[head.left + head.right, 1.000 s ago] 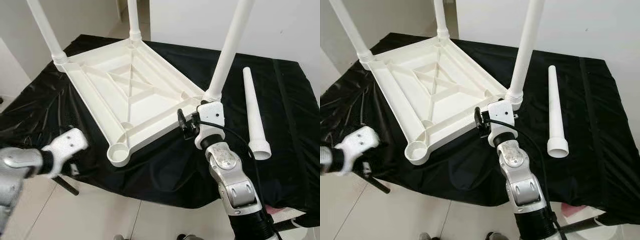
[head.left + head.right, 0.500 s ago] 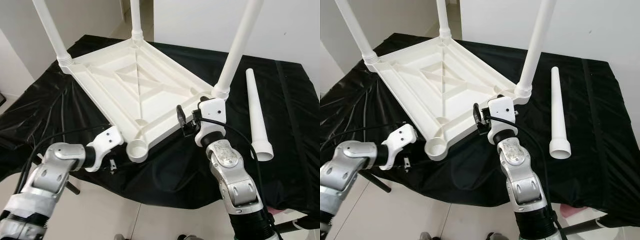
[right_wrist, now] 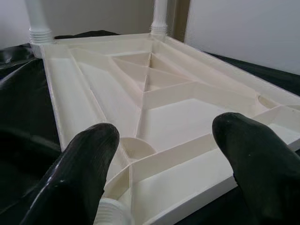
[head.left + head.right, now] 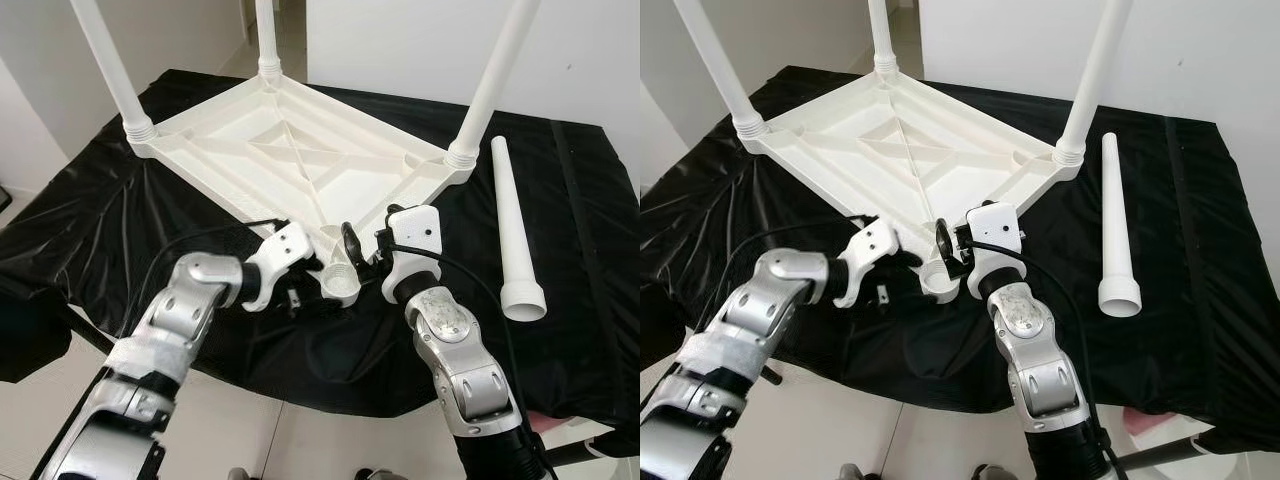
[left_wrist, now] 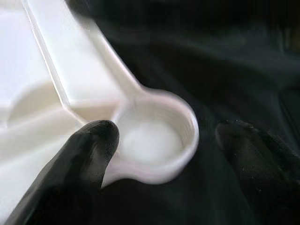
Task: Building children table
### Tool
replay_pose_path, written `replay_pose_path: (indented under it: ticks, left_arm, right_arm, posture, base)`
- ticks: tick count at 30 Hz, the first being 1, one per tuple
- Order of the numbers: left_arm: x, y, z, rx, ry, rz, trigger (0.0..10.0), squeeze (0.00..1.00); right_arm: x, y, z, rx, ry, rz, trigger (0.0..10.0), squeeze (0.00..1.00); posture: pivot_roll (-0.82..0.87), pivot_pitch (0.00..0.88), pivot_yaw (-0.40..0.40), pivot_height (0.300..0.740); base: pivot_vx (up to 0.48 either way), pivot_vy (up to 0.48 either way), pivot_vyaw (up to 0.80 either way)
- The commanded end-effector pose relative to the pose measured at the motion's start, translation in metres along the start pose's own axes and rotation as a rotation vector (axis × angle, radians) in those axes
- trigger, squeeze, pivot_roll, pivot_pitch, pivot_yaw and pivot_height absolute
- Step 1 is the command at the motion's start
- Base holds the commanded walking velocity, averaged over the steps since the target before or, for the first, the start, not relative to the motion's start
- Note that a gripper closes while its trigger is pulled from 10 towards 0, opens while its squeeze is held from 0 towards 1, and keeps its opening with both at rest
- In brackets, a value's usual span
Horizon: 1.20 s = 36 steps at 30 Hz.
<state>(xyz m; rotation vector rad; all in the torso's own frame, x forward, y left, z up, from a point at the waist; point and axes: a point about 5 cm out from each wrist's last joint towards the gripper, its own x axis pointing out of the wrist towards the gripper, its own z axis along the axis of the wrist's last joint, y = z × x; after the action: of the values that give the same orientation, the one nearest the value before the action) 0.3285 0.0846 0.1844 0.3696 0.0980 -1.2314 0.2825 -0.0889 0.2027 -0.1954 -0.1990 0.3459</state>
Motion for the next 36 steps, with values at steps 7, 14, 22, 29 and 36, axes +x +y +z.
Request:
replay_pose_path:
  ticks: [7,14,22,29,36]
  left_arm:
    - [-0.051,0.032,-0.006,0.034,0.055,0.377,10.0,0.0]
    - [-0.102,0.045,-0.009,0.055,0.109,0.543,10.0,0.0]
    - [-0.132,0.047,-0.014,0.036,0.142,0.655,10.0,0.0]
    - [-0.121,0.038,-0.012,0.033,0.123,0.611,10.0,0.0]
    - [-0.104,0.033,-0.009,0.038,0.107,0.561,10.0,0.0]
  right_arm:
    - [-0.016,0.022,-0.009,-0.006,0.071,0.205,10.0,0.0]
    - [-0.018,0.036,-0.021,-0.129,0.1,0.315,10.0,0.0]
    - [0.003,0.045,-0.034,-0.285,0.146,0.246,10.0,0.0]
    - [0.006,0.024,-0.043,-0.287,0.232,0.09,10.0,0.0]
    - [-0.005,-0.001,-0.048,-0.29,0.277,-0.035,10.0,0.0]
  posture:
    - [-0.1,0.137,0.063,0.74]
    - [-0.08,0.134,0.057,0.74]
    - [-0.06,0.127,0.046,0.74]
    - [-0.07,0.129,0.046,0.74]
    - [-0.09,0.131,0.06,0.74]
  base:
    - [0.0,0.0,0.0]
    - [0.0,0.0,0.0]
    - [0.0,0.0,0.0]
    - [0.0,0.0,0.0]
    - [0.0,0.0,0.0]
